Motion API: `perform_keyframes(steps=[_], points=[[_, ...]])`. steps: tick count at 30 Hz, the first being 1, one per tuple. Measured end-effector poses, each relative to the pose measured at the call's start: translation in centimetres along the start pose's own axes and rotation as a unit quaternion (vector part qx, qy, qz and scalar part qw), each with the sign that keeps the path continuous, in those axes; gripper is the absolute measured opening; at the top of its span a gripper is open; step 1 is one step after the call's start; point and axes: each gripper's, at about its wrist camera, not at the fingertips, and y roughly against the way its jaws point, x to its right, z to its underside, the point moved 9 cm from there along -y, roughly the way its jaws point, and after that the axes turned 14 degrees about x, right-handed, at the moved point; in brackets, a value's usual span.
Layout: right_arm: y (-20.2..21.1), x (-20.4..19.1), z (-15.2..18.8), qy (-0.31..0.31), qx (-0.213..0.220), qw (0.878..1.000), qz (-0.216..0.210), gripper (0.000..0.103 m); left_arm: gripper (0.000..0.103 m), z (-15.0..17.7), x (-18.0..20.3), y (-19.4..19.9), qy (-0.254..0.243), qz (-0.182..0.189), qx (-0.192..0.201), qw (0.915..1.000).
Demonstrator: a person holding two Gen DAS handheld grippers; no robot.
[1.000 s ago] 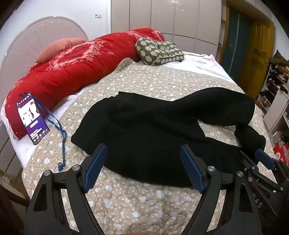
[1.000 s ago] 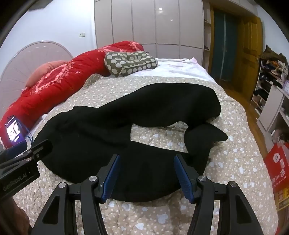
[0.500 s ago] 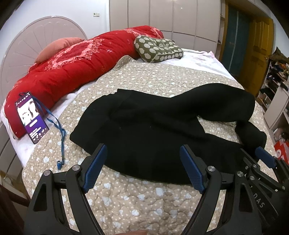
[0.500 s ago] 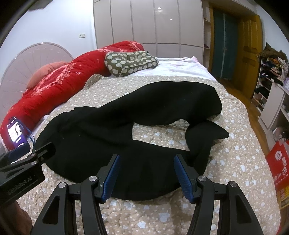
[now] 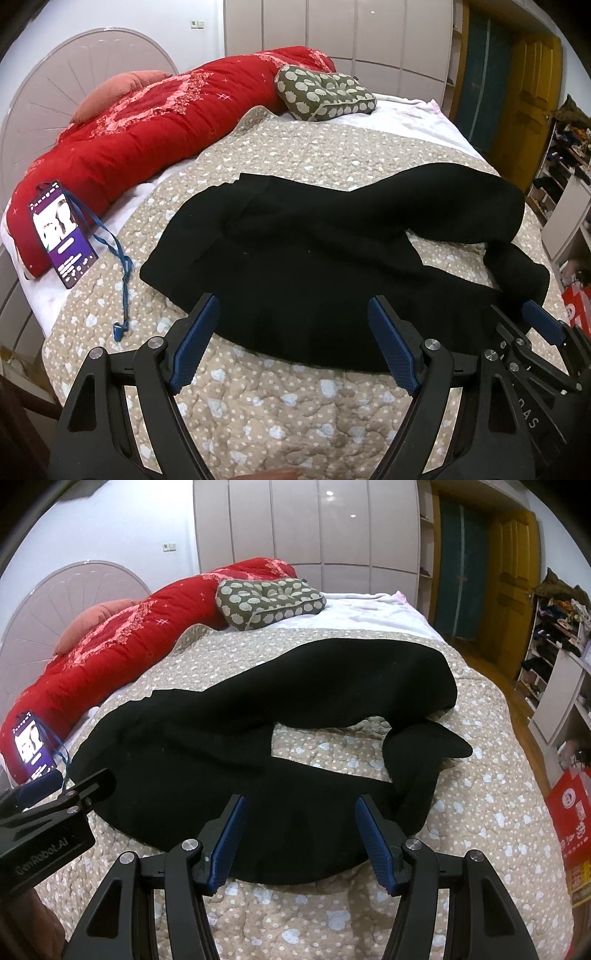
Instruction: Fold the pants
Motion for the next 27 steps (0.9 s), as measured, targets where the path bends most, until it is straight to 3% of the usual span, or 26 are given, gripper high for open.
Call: perform_keyframes(steps=[27], points=[[-1.1, -1.1, 0.9, 0.003, -0.01, 1.0, -0.014, 0.059, 0.083, 0.8, -0.3, -0.7, 0.011, 0.001, -0.015, 0.9998]])
